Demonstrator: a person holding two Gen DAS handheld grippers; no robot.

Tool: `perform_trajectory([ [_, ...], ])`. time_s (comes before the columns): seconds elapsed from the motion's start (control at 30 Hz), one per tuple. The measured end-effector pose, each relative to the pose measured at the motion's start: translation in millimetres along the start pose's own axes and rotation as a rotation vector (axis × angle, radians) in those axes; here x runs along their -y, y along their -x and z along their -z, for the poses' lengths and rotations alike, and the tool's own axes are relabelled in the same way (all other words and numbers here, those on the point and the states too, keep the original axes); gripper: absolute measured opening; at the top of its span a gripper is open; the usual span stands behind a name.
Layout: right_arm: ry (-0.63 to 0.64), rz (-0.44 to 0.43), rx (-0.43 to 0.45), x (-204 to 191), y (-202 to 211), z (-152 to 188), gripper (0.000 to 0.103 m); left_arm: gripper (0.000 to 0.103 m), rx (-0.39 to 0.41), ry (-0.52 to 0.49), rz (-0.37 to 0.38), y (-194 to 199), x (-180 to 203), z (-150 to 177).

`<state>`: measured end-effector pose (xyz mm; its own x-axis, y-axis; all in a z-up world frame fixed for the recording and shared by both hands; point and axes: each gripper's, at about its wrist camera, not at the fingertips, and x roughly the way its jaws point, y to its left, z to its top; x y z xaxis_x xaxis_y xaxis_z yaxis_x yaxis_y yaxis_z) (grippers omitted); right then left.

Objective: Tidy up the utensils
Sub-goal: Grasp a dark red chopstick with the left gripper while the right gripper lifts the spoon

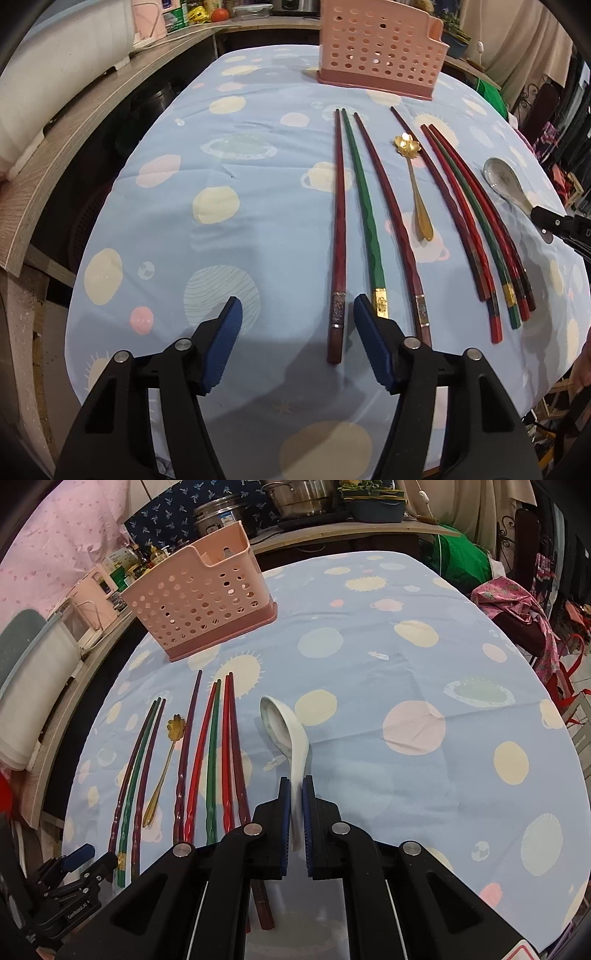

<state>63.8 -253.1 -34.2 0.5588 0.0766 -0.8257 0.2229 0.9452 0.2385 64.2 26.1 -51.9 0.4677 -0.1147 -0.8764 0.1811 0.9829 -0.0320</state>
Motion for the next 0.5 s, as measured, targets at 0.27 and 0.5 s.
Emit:
perform_trajectory([
  [0.27,0.003,-0.008,-0.030,-1,-6,19,0.006,0.009,0.002,-0.010,0.044,6,-3,3],
  [0.5,0.015,-0.012,-0.050,-2,-5,24,0.010,0.007,0.007,-0.005,0.051,8,-2,2],
])
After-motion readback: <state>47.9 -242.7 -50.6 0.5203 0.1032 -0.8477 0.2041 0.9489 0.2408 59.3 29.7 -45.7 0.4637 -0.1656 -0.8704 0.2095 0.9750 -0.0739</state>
